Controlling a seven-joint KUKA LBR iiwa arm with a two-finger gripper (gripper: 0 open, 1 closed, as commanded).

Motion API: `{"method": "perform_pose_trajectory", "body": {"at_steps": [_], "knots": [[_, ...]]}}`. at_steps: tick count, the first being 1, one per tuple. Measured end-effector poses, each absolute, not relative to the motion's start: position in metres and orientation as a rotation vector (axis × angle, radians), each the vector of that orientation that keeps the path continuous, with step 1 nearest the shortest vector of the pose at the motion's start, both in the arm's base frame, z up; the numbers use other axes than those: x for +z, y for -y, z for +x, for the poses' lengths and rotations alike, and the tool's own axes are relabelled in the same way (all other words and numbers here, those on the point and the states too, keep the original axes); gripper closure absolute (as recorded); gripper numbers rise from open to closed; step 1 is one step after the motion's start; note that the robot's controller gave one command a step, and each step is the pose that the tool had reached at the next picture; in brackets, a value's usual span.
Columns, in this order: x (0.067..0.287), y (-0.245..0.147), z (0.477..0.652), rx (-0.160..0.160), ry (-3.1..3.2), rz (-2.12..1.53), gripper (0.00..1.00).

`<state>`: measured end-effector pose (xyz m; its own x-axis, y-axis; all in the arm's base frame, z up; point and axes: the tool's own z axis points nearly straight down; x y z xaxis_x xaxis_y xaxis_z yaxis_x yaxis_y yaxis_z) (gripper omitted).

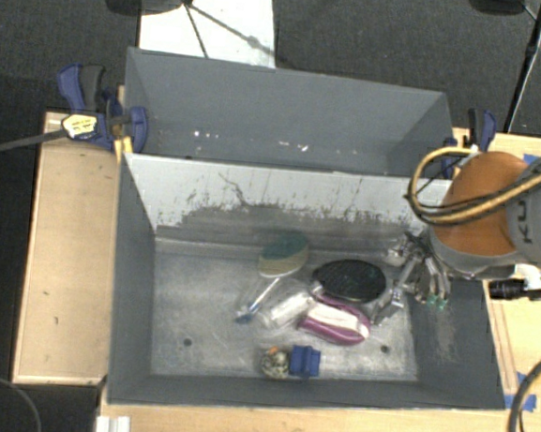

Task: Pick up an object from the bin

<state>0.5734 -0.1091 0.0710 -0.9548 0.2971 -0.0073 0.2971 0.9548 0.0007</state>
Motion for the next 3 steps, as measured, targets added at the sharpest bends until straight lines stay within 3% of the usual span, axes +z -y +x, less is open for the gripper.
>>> {"method": "perform_pose_trajectory", "body": {"at_steps": [1, 2, 3], "knots": [[0.079, 0.042, 0.575, 0.004, -3.02, 0.845, 0.0], [0.08, 0.044, 0.574, 0.001, -3.024, 0.843, 1.0], [0.263, 0.021, 0.567, 0.004, -3.013, 0.855, 1.0]]}}
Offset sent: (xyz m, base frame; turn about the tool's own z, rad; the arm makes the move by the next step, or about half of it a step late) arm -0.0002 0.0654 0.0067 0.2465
